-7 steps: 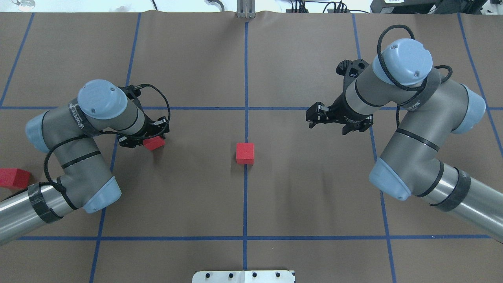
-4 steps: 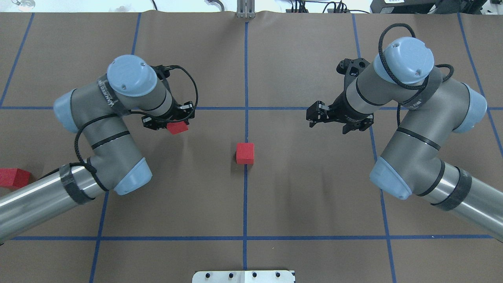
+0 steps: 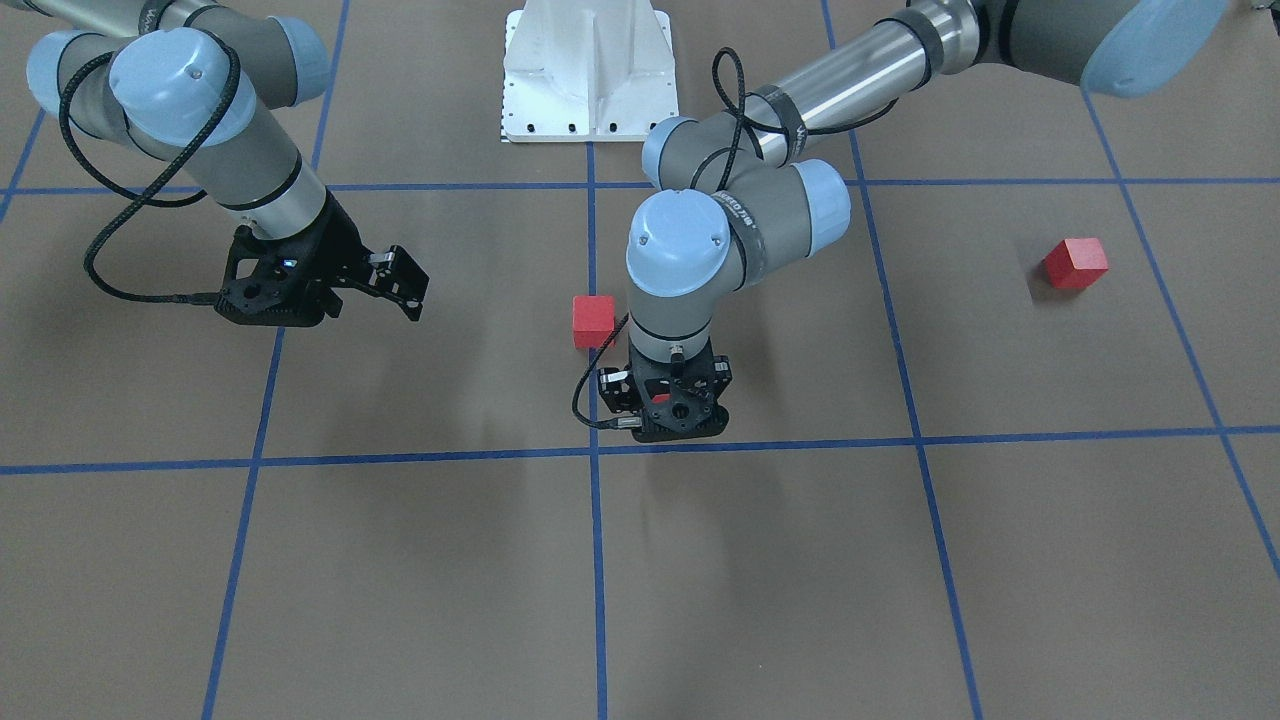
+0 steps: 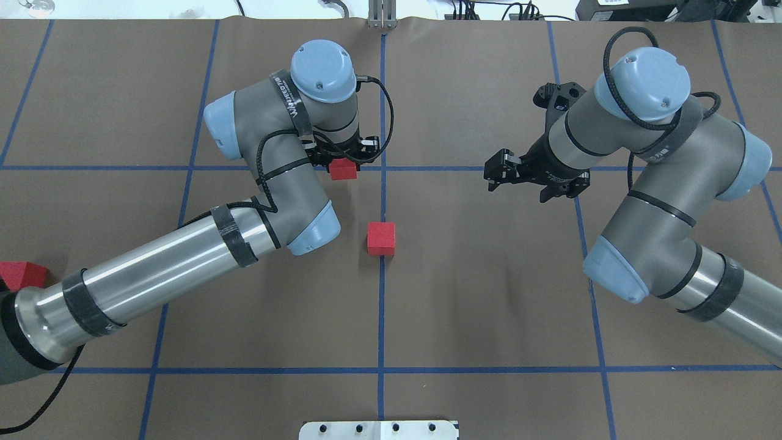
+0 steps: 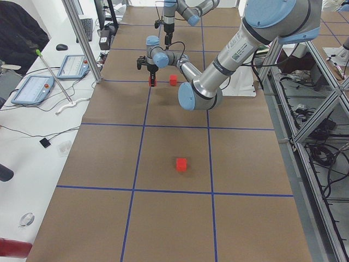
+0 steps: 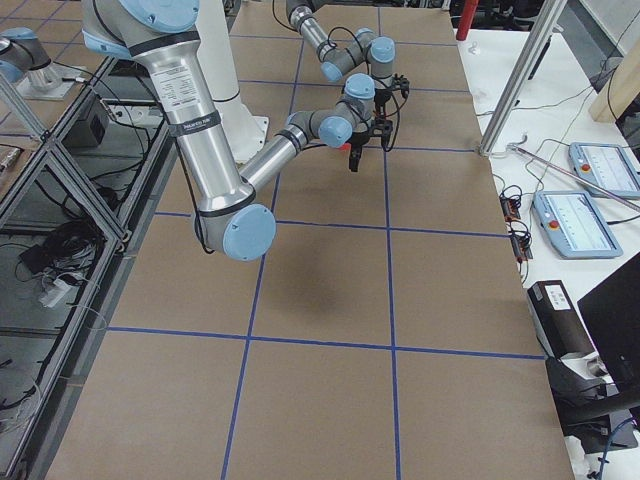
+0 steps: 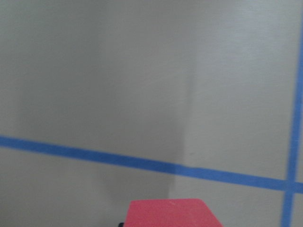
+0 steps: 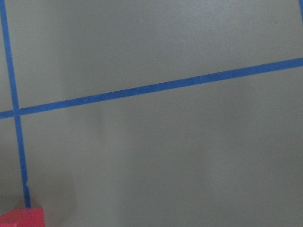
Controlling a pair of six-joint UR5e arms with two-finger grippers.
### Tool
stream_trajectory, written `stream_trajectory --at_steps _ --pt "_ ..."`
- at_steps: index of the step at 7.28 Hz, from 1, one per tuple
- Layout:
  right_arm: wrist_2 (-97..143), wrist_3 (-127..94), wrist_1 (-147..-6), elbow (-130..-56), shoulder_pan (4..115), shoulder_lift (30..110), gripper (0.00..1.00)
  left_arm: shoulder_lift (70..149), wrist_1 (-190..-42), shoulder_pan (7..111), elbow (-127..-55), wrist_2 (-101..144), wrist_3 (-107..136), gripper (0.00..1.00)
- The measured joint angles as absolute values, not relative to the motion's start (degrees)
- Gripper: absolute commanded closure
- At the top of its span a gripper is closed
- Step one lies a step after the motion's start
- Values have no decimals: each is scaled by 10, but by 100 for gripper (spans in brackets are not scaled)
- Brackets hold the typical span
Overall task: Form red blocks into L shape at center
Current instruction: 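Carry the red cube with the left gripper beside the center cube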
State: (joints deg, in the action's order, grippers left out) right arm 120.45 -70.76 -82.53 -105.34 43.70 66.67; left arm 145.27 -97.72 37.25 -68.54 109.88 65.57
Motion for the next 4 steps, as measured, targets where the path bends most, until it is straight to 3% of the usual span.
stream_trajectory --at_steps 4 --pt "1204 -708 -825 -1052 437 667 0 1479 -976 340 -672 1099 649 100"
